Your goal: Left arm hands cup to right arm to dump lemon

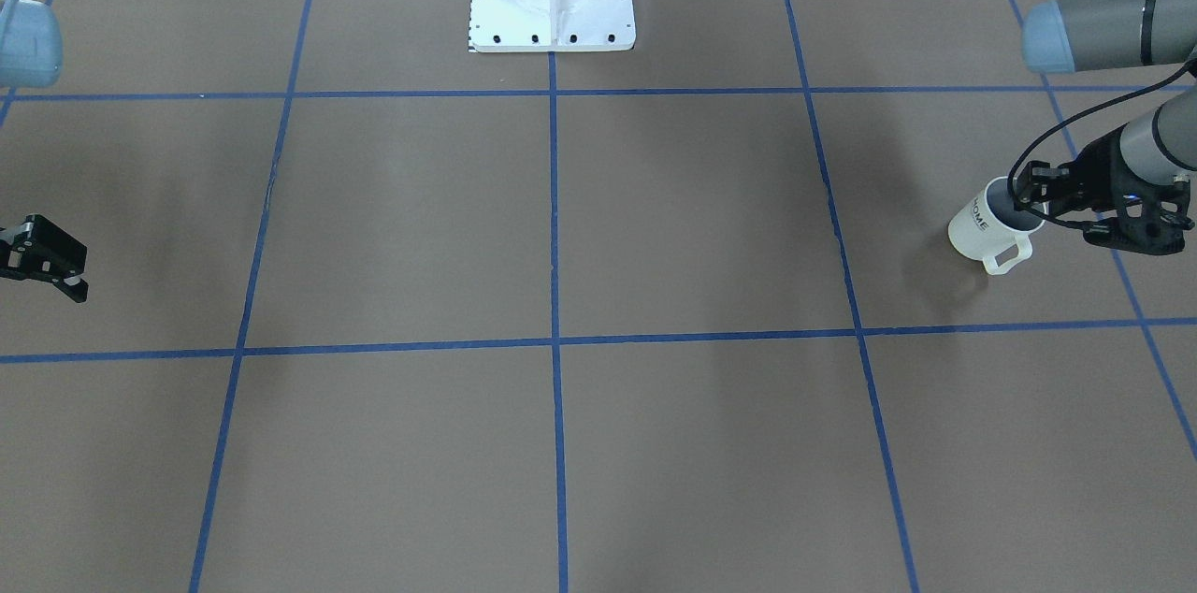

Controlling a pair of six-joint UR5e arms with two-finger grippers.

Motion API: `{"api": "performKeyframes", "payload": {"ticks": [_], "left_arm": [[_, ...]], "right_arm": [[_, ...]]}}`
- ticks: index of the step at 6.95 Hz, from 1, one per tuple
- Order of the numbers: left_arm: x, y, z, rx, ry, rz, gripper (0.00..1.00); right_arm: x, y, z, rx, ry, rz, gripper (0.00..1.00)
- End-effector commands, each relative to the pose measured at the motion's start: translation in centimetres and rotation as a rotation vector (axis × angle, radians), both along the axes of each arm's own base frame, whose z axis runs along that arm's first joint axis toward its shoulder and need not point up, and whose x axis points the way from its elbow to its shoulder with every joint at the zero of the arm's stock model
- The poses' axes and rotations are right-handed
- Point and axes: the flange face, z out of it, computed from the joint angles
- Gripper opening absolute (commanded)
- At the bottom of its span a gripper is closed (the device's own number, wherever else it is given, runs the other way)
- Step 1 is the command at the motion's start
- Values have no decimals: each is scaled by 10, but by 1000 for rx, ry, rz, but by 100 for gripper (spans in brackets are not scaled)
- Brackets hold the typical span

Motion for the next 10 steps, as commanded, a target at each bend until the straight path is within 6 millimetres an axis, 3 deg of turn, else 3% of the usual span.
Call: {"api": "performKeyframes", "payload": {"ticks": [1, 2, 3, 4, 5, 7, 8, 9, 10], "left_arm": [[-29, -6, -25, 40, 27, -51, 100], [-63, -16, -28, 56, 27, -108, 100], [-98, -21, -28, 65, 18, -172, 100], [-120, -25, -22, 78, 12, -187, 100], [-141, -30, -6, 85, 13, -181, 100], [-159, -36, 19, 46, 9, -204, 100], [-173, -36, 26, 46, 27, -208, 100], [-192, -28, 32, 10, 96, -243, 100], [-208, -28, 54, -22, 96, -268, 100]], "right_arm": [[24, 13, 7, 21, 8, 3, 100], [48, 13, 17, -18, 28, 28, 100], [56, 10, 24, -3, 85, -77, 100], [88, 8, 33, 35, 116, -129, 100], [113, 15, 53, -19, 137, -135, 100], [134, 59, 127, -84, 163, -205, 100], [165, 73, 144, -56, 168, -225, 100], [178, 99, 162, -78, 169, -224, 100], [180, 111, 169, -81, 169, -212, 100]]}}
